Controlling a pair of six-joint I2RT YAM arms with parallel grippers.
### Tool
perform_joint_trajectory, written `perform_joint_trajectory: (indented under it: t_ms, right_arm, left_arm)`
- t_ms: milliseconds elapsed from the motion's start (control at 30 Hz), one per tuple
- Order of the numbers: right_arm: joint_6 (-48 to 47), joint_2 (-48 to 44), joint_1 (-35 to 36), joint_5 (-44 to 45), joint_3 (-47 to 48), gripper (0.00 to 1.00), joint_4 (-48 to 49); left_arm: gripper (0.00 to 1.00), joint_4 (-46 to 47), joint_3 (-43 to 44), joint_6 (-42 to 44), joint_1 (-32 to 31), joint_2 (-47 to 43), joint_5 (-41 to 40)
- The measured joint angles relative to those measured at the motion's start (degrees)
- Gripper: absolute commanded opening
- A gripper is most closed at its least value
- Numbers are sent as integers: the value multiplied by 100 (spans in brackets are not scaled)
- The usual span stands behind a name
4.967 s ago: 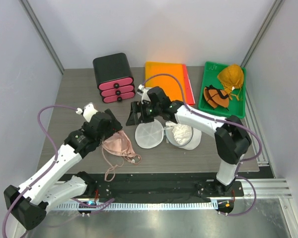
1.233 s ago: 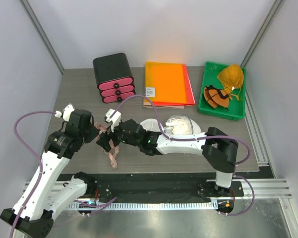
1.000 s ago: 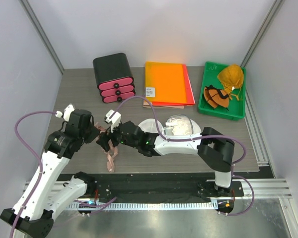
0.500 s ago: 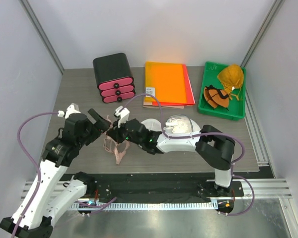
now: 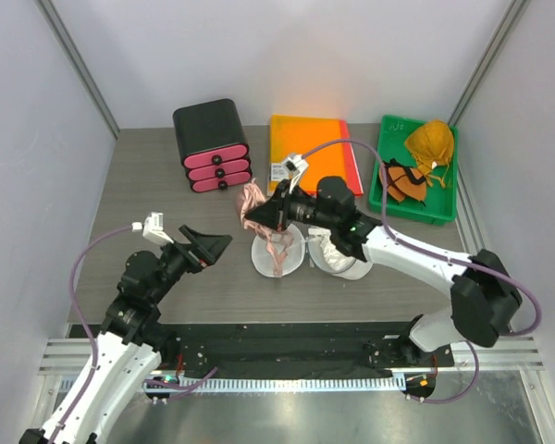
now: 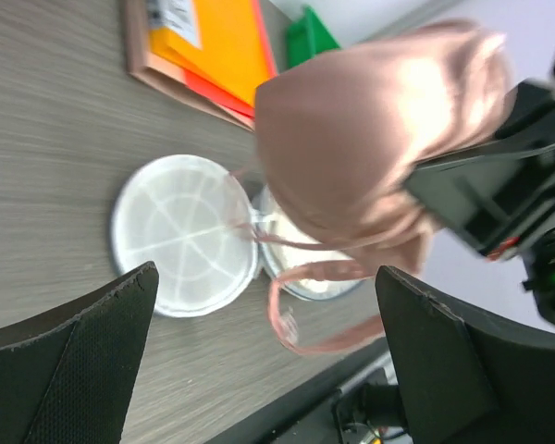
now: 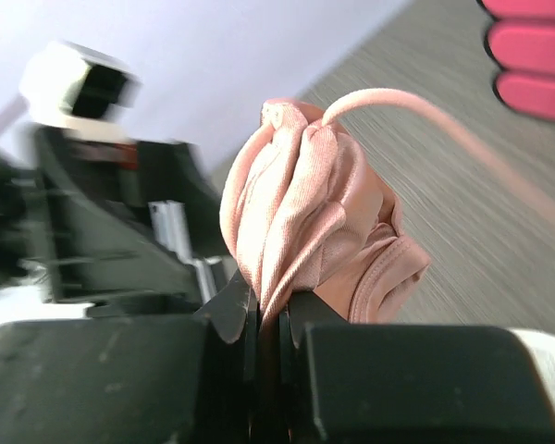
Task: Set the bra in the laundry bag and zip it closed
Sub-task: Adjust the bra.
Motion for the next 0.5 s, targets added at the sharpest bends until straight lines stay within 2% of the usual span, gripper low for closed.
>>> perform_joint_trajectory:
  t_ms: [100, 300, 400, 500]
  right_arm:
    - [59, -387, -160, -352, 146, 1, -212]
    - [363, -686, -221, -754, 365, 1, -616]
    - [588, -800, -236, -686, 503, 1, -981]
    - [841, -997, -258, -260, 660, 1, -1425]
  left_arm:
    - [99, 872, -188, -42, -4, 337, 415]
    - [100, 2586, 46, 328, -254, 1333, 1174]
    - [100, 3475, -9, 450, -369, 1652, 1687]
    - [100, 3969, -85, 634, -511, 1727, 2079]
